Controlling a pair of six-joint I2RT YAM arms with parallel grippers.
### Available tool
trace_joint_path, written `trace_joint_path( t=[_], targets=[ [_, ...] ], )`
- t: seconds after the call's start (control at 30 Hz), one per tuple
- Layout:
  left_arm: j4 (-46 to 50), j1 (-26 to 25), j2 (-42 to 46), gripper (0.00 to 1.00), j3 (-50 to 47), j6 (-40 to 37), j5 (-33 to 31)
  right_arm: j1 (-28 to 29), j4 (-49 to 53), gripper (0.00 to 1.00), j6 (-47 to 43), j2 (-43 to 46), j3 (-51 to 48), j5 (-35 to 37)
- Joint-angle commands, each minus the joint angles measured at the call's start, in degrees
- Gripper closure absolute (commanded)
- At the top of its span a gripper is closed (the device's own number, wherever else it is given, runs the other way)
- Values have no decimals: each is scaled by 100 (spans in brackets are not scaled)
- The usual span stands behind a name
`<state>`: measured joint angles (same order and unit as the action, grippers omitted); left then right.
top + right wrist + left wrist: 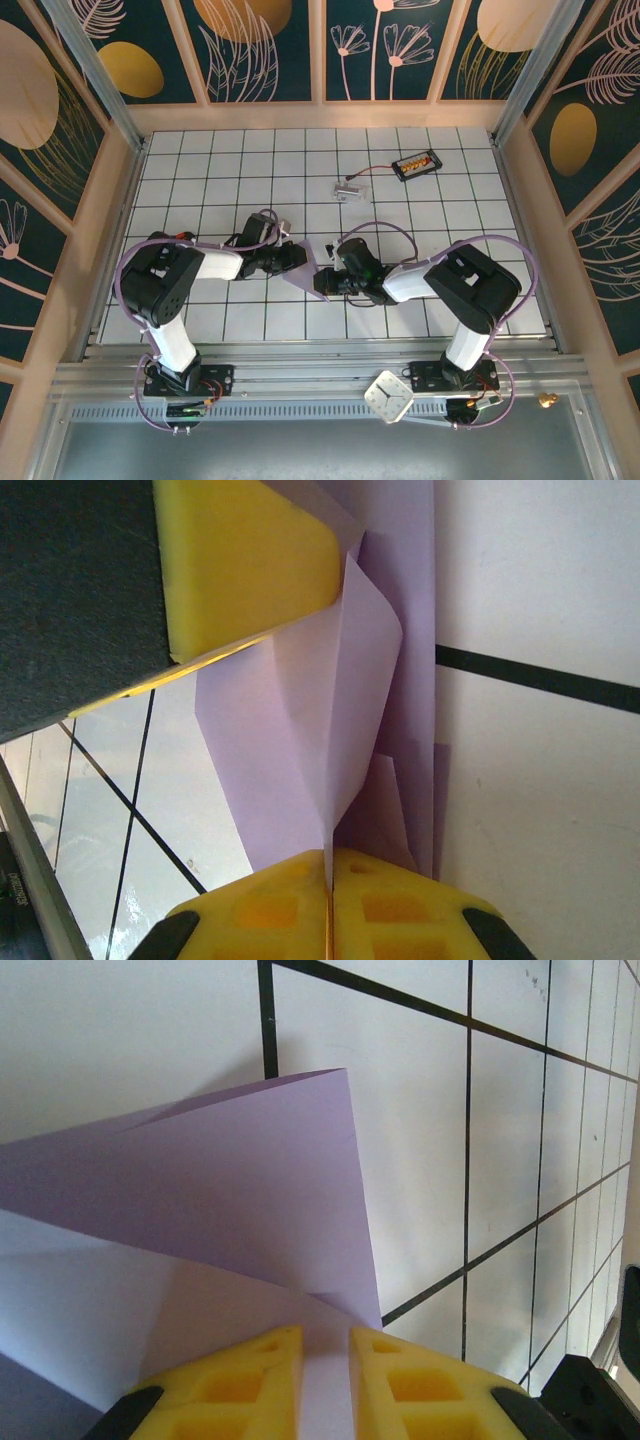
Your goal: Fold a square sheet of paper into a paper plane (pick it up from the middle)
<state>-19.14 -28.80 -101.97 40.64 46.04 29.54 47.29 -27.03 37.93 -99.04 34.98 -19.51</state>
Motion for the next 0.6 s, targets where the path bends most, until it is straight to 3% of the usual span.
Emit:
trace_joint_path(
  t=[0.0, 0.57],
  targets=[
    [-30, 43, -125, 80, 102, -157, -49, -44, 120, 91, 82, 88, -158, -61],
    [77, 49, -217, 80, 102, -281, -219, -71, 79, 89, 98, 258, -241, -233]
  ],
)
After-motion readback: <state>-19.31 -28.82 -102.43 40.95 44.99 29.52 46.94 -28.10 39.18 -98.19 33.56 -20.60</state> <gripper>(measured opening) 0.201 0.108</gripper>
